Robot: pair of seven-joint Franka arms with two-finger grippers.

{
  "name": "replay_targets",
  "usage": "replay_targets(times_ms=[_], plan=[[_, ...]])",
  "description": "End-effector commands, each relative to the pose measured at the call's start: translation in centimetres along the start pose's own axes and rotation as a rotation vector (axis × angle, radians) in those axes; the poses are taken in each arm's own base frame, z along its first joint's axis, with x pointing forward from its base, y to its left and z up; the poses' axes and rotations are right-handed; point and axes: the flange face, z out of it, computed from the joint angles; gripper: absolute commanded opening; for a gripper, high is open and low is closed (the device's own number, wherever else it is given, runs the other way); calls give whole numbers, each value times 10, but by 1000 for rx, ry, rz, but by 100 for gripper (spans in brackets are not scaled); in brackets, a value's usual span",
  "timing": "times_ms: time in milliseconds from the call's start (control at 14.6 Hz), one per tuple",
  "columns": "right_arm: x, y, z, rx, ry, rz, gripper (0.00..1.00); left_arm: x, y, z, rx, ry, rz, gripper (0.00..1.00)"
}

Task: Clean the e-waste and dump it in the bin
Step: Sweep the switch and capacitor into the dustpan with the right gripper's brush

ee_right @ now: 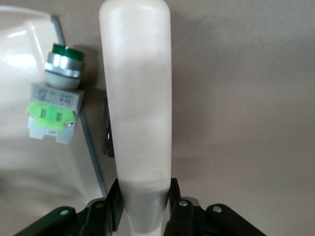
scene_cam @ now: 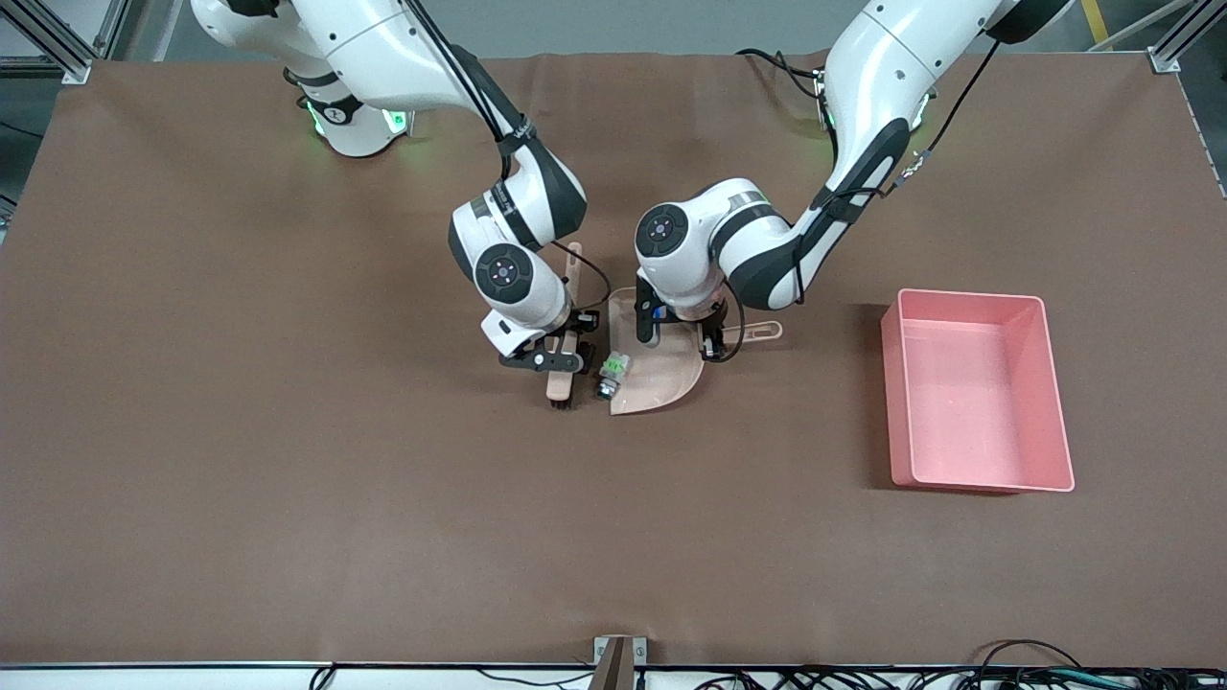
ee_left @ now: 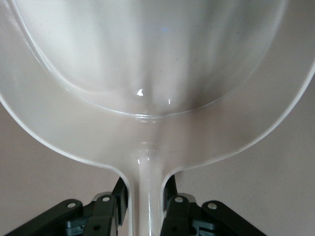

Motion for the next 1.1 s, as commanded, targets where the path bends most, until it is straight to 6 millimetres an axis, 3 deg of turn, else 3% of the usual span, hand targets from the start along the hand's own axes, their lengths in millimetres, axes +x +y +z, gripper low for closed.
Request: replay_targets(times_ms=[0,617,1029], plan=[[-4,-5,4,12,18,-2,1,12,2,6,6,-8,2,1],[-28,-50,15,117,33,2,1,12,2,6,7,-9,3,1],[-45,-77,8,148,34,-10,1,11,2,7,5,-10,5,1]])
